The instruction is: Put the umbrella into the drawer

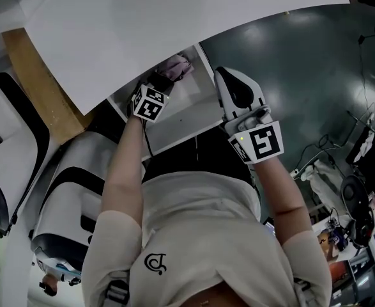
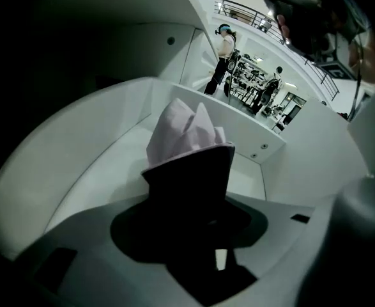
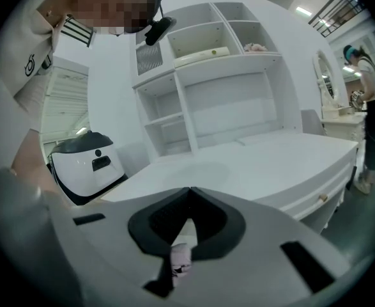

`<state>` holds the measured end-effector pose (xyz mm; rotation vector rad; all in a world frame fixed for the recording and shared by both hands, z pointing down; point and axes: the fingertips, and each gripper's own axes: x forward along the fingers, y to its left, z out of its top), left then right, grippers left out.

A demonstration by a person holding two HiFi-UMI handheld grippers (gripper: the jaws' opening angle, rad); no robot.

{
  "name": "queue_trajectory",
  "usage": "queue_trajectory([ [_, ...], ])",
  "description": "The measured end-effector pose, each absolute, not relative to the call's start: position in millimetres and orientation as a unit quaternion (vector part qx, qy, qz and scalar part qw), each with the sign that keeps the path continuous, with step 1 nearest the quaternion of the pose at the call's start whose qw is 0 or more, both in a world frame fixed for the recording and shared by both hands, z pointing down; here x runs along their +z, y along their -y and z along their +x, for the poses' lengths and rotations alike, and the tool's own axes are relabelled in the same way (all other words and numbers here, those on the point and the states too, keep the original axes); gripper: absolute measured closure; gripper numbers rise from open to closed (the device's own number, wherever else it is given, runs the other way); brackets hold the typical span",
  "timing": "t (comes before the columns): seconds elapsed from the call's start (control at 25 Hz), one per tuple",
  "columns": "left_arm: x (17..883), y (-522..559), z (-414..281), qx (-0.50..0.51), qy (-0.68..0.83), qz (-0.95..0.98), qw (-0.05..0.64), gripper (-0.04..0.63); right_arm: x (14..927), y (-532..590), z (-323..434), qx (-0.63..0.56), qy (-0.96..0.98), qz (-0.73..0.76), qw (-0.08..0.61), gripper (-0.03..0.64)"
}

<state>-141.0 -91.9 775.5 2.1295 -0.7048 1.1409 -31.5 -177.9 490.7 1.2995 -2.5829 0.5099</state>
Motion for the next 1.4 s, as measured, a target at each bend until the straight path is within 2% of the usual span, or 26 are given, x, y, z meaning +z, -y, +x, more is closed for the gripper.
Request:
queue_trajectory([
  [0.16, 777.9, 89.6, -136.9, 0.417, 0.276, 0.801, 0.33, 0.335, 497.5, 169.5, -29.1, 0.187, 0.873, 0.438, 0.108, 0.611],
  [0.24, 773.6, 88.7, -131.6, 0.406, 0.274, 0.8, 0.346, 0.248, 496.5, 168.4, -31.1, 0.19, 0.875, 0.432, 0.111, 0.611],
  [0.36, 754.9, 98.2, -133.0, 0.391, 0.307, 0.801, 0.334, 0.198, 489.3, 166.4, -37.3, 0.192, 0.881, 0.42, 0.107, 0.611],
  [0.64, 691.1, 104.9, -138.1, 0.35, 0.372, 0.793, 0.331, 0.199, 462.4, 148.0, -52.4, 0.165, 0.911, 0.361, 0.114, 0.611],
  [0.68, 682.5, 102.5, -137.8, 0.354, 0.375, 0.791, 0.328, 0.237, 457.2, 146.3, -52.6, 0.16, 0.914, 0.355, 0.113, 0.611],
  [0.8, 650.8, 90.5, -136.5, 0.348, 0.398, 0.785, 0.324, 0.484, 440.5, 133.4, -49.0, 0.154, 0.92, 0.343, 0.112, 0.611],
  [0.88, 629.5, 88.1, -135.5, 0.327, 0.414, 0.787, 0.321, 0.569, 432.5, 126.6, -48.6, 0.15, 0.925, 0.333, 0.108, 0.611],
  [1.16, 558.3, 92.6, -135.4, 0.273, 0.454, 0.807, 0.261, 0.583, 402.2, 125.8, -53.7, 0.115, 0.941, 0.306, 0.089, 0.611],
  [1.4, 466.3, 104.2, -147.5, 0.21, 0.512, 0.814, 0.176, 0.583, 378.3, 130.0, -62.3, 0.087, 0.95, 0.287, 0.084, 0.611],
])
